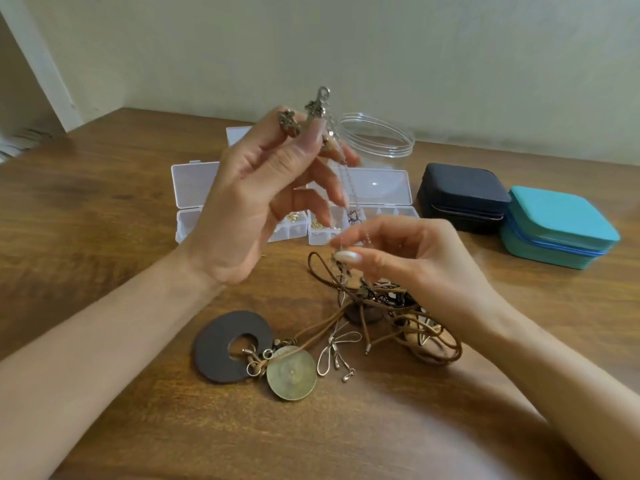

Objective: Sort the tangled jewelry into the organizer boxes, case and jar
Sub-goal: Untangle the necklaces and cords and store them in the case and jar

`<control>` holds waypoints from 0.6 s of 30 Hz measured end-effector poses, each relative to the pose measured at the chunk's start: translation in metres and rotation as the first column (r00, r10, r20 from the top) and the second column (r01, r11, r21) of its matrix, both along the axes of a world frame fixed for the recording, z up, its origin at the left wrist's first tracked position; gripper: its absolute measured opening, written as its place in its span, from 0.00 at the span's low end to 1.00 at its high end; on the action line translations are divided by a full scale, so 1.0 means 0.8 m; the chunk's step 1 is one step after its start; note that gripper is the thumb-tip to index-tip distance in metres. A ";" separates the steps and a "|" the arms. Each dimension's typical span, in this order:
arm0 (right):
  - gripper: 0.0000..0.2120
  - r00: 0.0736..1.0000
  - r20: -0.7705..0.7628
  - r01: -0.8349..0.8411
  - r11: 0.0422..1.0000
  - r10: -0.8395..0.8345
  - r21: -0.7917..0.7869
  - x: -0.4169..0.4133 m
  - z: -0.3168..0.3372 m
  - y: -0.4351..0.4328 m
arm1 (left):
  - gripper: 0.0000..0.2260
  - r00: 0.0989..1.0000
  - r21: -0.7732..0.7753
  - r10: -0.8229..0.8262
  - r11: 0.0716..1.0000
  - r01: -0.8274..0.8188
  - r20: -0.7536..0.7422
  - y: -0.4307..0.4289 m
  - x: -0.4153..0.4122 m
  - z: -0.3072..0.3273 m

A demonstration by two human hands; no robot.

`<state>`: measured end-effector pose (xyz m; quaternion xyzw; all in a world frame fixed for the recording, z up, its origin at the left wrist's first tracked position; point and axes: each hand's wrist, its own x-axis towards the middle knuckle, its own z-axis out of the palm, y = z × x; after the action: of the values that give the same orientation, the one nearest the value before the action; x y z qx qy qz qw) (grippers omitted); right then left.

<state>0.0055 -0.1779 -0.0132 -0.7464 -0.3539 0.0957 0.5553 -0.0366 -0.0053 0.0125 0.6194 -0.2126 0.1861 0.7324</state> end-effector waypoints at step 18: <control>0.08 0.956 -0.282 -0.071 0.997 0.077 0.030 0.037 0.015 -0.032 | 0.13 0.829 0.514 0.291 0.858 -0.006 -0.477 0.033 0.009 0.008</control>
<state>0.0352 -0.2033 -0.0008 -0.7059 -0.2995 0.2189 0.6034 -0.0293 0.0211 0.0191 0.8267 0.0123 0.0027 0.5626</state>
